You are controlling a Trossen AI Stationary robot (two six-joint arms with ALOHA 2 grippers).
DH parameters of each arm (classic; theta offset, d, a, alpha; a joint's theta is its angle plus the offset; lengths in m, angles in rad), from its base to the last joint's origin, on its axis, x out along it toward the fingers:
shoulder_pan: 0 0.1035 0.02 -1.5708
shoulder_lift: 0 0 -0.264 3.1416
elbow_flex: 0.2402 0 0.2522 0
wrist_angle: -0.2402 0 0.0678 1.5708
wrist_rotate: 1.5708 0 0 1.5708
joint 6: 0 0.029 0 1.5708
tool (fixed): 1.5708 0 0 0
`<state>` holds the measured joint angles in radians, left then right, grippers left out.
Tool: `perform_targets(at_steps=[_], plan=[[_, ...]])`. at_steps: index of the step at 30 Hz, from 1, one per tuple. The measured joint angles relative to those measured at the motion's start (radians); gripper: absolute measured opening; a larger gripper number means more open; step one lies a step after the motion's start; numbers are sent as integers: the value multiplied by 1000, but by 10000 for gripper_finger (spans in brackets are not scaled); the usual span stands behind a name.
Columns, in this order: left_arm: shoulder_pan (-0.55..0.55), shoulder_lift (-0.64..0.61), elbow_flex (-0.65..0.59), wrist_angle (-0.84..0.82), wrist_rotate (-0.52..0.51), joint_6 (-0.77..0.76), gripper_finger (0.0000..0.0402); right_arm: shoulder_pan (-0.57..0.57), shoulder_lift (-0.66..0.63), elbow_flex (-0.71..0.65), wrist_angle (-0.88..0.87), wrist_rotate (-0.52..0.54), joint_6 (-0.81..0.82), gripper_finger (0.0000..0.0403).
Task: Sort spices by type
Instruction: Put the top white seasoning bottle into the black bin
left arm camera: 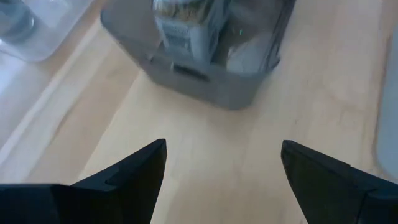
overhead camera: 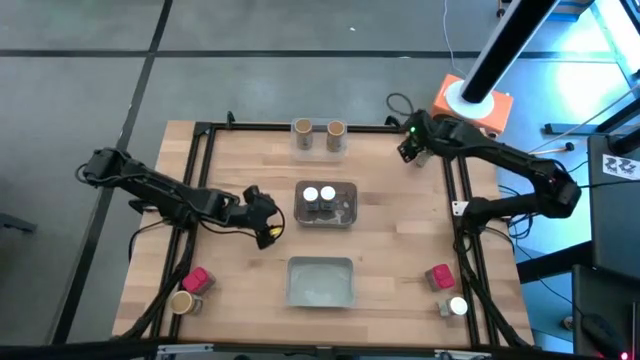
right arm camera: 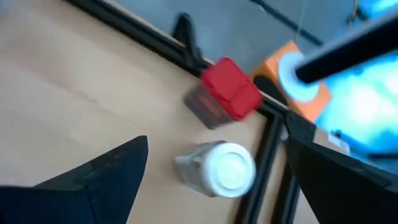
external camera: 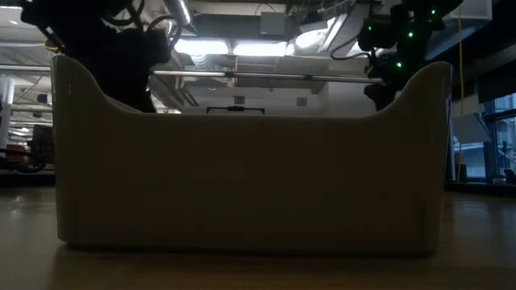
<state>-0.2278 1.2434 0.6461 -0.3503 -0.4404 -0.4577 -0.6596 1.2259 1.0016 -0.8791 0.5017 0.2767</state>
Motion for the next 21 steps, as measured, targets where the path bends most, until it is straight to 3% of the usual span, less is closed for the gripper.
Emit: perform_targets(at_steps=[11, 21], plan=[[-49, 0, -2, -26, 0, 16, 301, -202, 27, 0, -15, -202, -31, 380], [-49, 0, -2, -23, 0, 8, 301, -254, 131, 0, -40, -217, -80, 380]])
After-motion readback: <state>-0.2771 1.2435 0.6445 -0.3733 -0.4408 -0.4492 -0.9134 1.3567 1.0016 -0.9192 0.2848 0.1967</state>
